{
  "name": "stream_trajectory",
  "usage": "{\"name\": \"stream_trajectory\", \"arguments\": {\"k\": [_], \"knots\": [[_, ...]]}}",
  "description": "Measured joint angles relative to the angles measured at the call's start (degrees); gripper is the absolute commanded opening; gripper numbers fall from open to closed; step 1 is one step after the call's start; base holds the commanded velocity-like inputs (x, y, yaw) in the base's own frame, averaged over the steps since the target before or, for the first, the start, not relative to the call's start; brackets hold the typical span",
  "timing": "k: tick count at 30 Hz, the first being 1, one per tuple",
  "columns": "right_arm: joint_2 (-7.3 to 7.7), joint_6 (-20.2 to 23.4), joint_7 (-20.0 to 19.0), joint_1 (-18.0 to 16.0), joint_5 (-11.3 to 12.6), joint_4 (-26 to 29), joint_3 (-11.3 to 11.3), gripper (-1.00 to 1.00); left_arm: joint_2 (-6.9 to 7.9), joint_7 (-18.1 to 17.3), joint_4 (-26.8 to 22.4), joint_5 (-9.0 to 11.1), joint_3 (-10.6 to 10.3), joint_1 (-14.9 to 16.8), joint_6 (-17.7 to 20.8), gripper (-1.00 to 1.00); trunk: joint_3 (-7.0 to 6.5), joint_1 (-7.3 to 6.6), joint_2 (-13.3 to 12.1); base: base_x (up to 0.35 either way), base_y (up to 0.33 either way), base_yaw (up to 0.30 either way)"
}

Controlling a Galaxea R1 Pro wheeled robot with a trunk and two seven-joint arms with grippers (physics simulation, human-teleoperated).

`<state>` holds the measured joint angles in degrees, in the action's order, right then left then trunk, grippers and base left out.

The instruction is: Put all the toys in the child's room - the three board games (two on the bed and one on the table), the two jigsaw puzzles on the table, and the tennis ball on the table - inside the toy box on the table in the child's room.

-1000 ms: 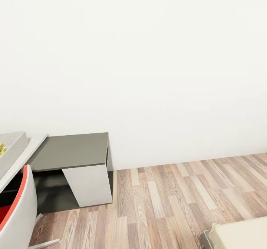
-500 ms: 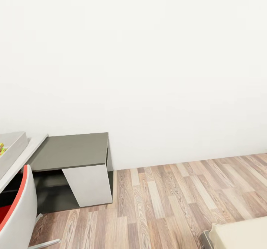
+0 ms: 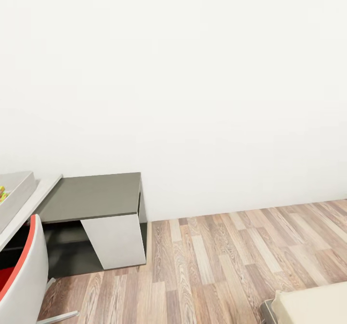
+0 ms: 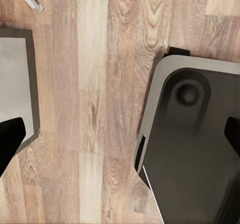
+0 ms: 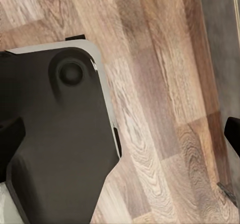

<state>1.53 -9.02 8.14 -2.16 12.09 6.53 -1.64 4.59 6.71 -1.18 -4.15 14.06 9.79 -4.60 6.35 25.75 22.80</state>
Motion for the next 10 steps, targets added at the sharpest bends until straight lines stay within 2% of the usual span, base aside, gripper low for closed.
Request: {"name": "stream_trajectory", "arguments": {"k": [10], "knots": [[0.07, 0.01, 0.03, 0.00, -0.07, 0.00, 0.05, 1.00, -0.01, 0.00, 0.04, -0.14, -0.05, 0.00, 0.00, 1.00, 0.00, 0.00, 0.00, 0.000, 0.000, 0.000]]}}
